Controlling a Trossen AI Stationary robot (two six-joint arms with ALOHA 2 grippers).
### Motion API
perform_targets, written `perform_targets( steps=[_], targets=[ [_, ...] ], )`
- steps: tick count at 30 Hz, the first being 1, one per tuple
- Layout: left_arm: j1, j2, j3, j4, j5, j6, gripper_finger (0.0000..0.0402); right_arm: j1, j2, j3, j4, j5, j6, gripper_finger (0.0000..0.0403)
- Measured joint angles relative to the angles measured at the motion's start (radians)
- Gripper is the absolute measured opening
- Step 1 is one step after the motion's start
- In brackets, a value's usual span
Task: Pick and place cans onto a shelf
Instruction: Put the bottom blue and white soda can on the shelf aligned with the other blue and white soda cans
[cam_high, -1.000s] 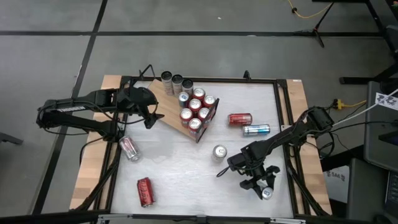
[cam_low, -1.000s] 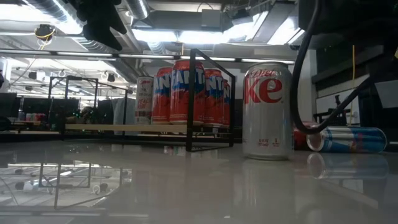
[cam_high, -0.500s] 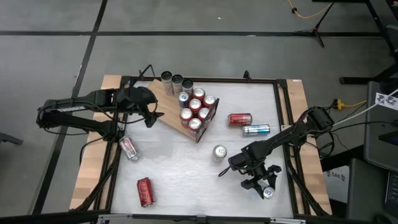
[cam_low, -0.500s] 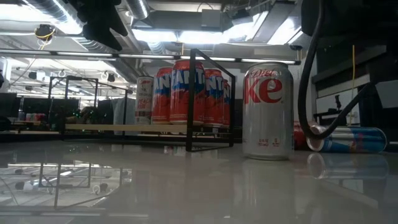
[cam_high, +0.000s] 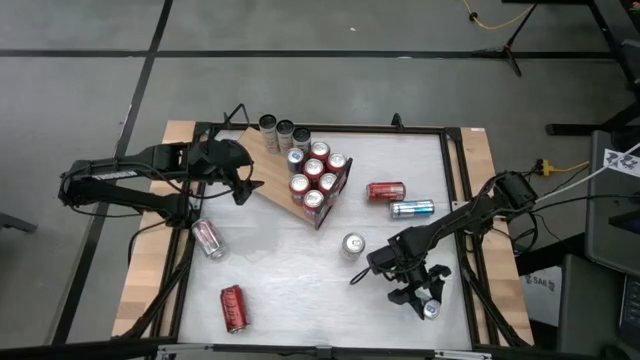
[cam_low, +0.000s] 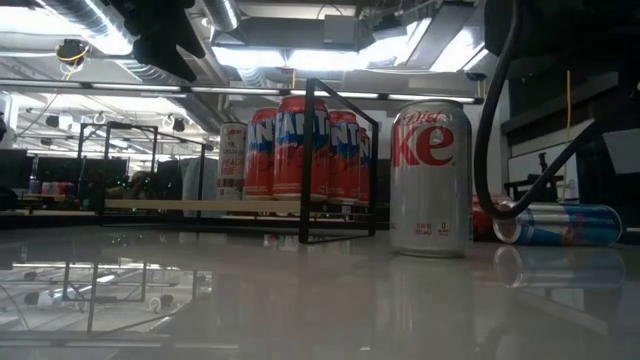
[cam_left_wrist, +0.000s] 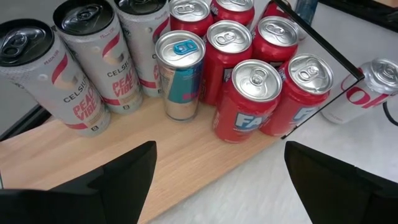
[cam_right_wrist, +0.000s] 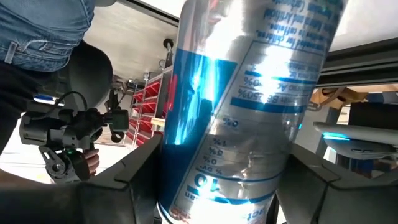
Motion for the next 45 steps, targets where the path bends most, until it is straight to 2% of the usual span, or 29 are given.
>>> perform_targets(
  steps=[8, 21, 36, 45],
  targets=[
    [0.000, 0.000, 0.000, -0.024, 0.000, 0.000, 0.0346, 0.000, 0.000, 0.000, 0.001, -0.015, -0.001, 0.0241],
    [0.000, 0.000, 0.000, -0.027, 0.000, 0.000, 0.0346, -0.001, 0.000, 0.000, 0.002, -0.233, -0.028, 0.0241],
    [-0.007, 0.010, 0.000, 0.002, -0.001, 0.020, 0.0346, -0.001, 0.001, 0.000, 0.001, -0.231, -0.077, 0.0241],
    [-0.155, 0.183, 0.000, 0.231, 0.032, 0.158, 0.0346, -0.001, 0.001, 0.000, 0.006, -0.219, -0.077, 0.0241]
  ],
)
